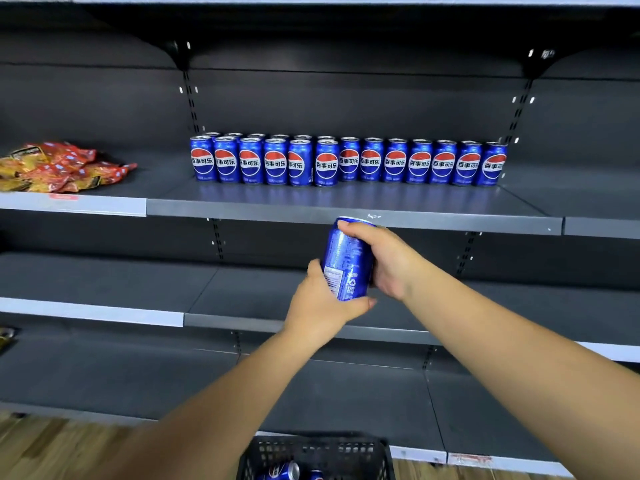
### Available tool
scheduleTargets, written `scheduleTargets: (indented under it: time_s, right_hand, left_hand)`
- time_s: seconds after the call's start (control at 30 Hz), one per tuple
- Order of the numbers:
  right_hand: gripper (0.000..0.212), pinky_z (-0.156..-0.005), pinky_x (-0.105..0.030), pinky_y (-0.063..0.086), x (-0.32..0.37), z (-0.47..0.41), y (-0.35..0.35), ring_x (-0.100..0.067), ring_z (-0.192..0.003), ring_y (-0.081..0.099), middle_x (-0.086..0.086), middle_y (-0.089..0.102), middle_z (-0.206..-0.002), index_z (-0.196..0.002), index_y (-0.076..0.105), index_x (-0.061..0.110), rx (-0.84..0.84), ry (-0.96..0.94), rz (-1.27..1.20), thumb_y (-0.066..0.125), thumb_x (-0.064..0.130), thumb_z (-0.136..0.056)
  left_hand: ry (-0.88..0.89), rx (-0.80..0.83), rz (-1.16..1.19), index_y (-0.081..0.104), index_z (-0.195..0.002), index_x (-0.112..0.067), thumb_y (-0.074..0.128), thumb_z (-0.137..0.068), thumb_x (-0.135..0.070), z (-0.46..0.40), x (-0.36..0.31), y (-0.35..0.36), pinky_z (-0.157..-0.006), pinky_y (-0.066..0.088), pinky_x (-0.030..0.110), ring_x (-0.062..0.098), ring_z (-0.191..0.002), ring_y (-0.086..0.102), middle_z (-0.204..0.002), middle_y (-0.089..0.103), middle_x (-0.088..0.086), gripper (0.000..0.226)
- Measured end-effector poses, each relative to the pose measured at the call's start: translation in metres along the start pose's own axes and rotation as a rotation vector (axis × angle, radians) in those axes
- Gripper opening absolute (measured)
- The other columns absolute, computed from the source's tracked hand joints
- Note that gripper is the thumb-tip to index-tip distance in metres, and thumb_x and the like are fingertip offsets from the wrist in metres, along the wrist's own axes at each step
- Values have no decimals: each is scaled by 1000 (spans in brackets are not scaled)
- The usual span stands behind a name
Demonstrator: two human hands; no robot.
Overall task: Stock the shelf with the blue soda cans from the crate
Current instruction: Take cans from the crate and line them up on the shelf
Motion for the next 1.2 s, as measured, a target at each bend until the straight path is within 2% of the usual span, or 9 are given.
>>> scheduleTargets:
  time_s: [0.13, 0.27, 0.4, 0.5, 0.6, 0.73, 0.9, 1.07, 1.2]
  right_hand:
    - [76, -67, -31, 55, 8, 6, -3, -21, -82, 68, -10, 70, -98, -128, 52, 4, 90, -77, -29, 82, 31, -64]
    - [64, -63, -30, 55, 13, 11, 3, -21, -76, 68, -11, 69, -91, -127, 52, -1, 68, -107, -133, 77, 24, -74]
    - [45, -58, -28, 56, 13, 18, 6, -17, -68, 68, -7, 70, -85, -111, 56, 10, -60, -132, -59, 78, 22, -74]
    - [52, -64, -30, 56, 13, 22, 6, -19, -74, 68, -8, 71, -92, -116, 55, 9, -38, -125, -14, 79, 25, -73]
    - [51, -72, -34, 57, 14, 27, 2, -20, -81, 68, -8, 70, -95, -116, 55, 8, 93, -101, -41, 77, 24, -73]
    - [53, -63, -32, 56, 15, 33, 0, -21, -74, 68, -9, 70, -86, -113, 56, 7, 180, -91, -119, 76, 22, -67]
    - [43, -65, -33, 57, 19, 41, -7, -20, -75, 68, -7, 70, -88, -113, 57, 9, 43, -168, -11, 76, 17, -75]
    - [51, -65, -29, 57, 14, 52, -32, -17, -72, 69, -4, 71, -83, -110, 55, 10, 137, -118, -70, 78, 20, -66]
    - [34, -61, -28, 55, 16, 59, -48, -16, -67, 67, -3, 69, -79, -104, 56, 12, 64, -139, 14, 75, 15, -75]
  left_hand:
    - [-14, 197, 197, 49, -105, -21, 83, -60, -28, 0, -5, -14, -66, 56, 33, 10, -81, 69, -96, 67, -6, 56]
    - [-24, 233, 326, 42, -109, -25, 77, -76, -12, 5, -10, -15, -62, 56, 35, 6, -76, 70, -97, 64, -9, 51]
    - [57, 151, 139, 34, -121, -26, 84, -66, -28, 7, -12, -9, -66, 54, 31, 6, -90, 62, -102, 58, -15, 74]
    - [70, 113, 29, 39, -115, -20, 84, -64, -30, 8, -16, -10, -68, 56, 33, 6, -88, 61, -97, 56, -14, 68]
    - [-1, 238, 210, 43, -110, -21, 82, -61, -25, 12, -21, -14, -57, 54, 30, 9, -82, 68, -97, 63, -7, 62]
    - [-25, 342, 430, 43, -113, -23, 76, -77, -8, 24, -27, -10, -55, 54, 32, 7, -76, 70, -98, 65, -5, 51]
    - [1, 266, 334, 43, -114, -20, 77, -77, -19, 26, -29, 6, -58, 55, 32, 4, -79, 70, -98, 66, -8, 50]
    - [-24, 439, 424, 54, -109, -17, 78, -53, -30, 31, -27, 19, -55, 55, 30, 17, -73, 70, -88, 72, -1, 62]
    - [-88, 458, 379, 51, -113, -27, 78, -62, -30, 38, -30, 41, -66, 59, 37, 8, -86, 70, -100, 71, -9, 58]
Point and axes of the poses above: each hand's wrist, its own z-axis away from the middle knuckle, its own y-axis out of the palm, x = y × z, the point moved 4 cm from there along -z, towards the middle knuckle
